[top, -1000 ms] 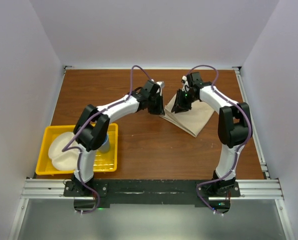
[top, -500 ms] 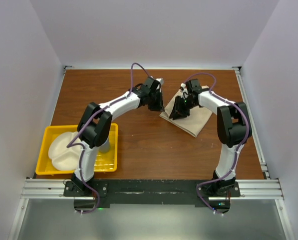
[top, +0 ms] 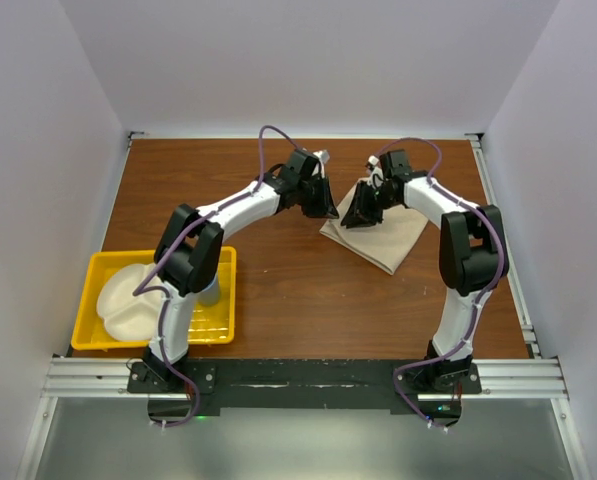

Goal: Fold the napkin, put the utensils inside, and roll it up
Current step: Roll the napkin at the center of the board.

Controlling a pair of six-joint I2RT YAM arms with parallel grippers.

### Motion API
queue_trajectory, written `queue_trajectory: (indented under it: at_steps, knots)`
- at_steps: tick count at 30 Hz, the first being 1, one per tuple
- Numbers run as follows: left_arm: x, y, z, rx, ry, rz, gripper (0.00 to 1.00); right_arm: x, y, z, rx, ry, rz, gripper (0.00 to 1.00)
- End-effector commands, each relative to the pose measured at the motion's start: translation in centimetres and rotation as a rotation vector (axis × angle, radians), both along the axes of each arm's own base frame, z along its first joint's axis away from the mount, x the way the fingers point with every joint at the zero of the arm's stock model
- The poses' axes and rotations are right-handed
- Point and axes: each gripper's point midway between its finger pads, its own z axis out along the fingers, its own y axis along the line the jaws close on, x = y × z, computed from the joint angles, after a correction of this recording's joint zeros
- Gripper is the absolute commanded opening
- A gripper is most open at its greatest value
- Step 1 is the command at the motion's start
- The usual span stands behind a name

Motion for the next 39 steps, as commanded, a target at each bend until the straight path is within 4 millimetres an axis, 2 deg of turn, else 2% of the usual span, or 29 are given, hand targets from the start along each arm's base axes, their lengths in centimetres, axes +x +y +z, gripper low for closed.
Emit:
queue_trajectory:
  at_steps: [1,6,10,11,12,14,15,17,18,20,24,28,33,36,39]
  knots:
    - [1.2,-1.1,3.2,-0.044,-0.032,0.006,0.14,1.0,2.2,0.9,0.143,-0.034,-0.027,0.24]
    - [0.7,-0.9,2.3,-0.027,-0.014,-0.001,0.14,0.5,2.4,-1.4,0.173,0.003,-0.057,0.19]
    - [0.2,-1.5,1.9,-0.051,-0.005,-0.062,0.17,-0.2,1.8,-2.8,0.132,0.021,-0.023,0.18]
    - [0.5,-1.7,2.3,-0.049,-0.017,-0.072,0.17,0.3,1.7,-2.4,0.129,0.007,-0.014,0.18]
    - [0.4,-1.5,1.5,-0.023,0.005,-0.07,0.17,0.0,1.4,-2.4,0.113,0.027,-0.006,0.18]
    - [0.6,-1.4,1.4,-0.016,0.0,-0.077,0.17,0.7,0.4,-1.3,0.079,0.002,-0.008,0.18]
    - [0.7,-1.4,1.3,-0.013,-0.005,-0.076,0.17,0.5,-0.4,-0.1,0.057,-0.011,-0.027,0.18]
    - [0.5,-1.3,0.6,-0.008,0.006,-0.083,0.17,0.3,-2.0,0.9,0.041,-0.014,-0.077,0.25]
    - [0.3,-1.4,0.3,-0.011,0.015,-0.088,0.16,0.2,-2.8,2.1,0.042,-0.036,-0.102,0.26]
    - [0.2,-1.4,-0.7,-0.003,0.026,-0.099,0.16,-1.3,-3.3,2.1,0.048,-0.014,-0.117,0.27]
    - [0.2,-1.5,-1.1,0.002,0.018,-0.112,0.15,-4.0,-4.7,1.8,0.014,0.007,-0.129,0.27]
    - [0.3,-1.1,-2.2,0.023,0.023,-0.117,0.15,-6.6,-6.7,0.3,-0.046,0.038,-0.14,0.27]
    - [0.8,0.7,-4.7,0.098,0.038,-0.095,0.14,-7.6,-9.1,-0.5,-0.075,0.039,-0.194,0.27]
    - [1.1,1.7,-6.5,0.145,0.047,-0.097,0.14,-8.3,-9.3,-1.8,-0.077,0.067,-0.191,0.26]
    - [1.2,2.4,-7.5,0.184,0.04,-0.106,0.14,-8.8,-9.2,-3.0,-0.075,0.094,-0.197,0.25]
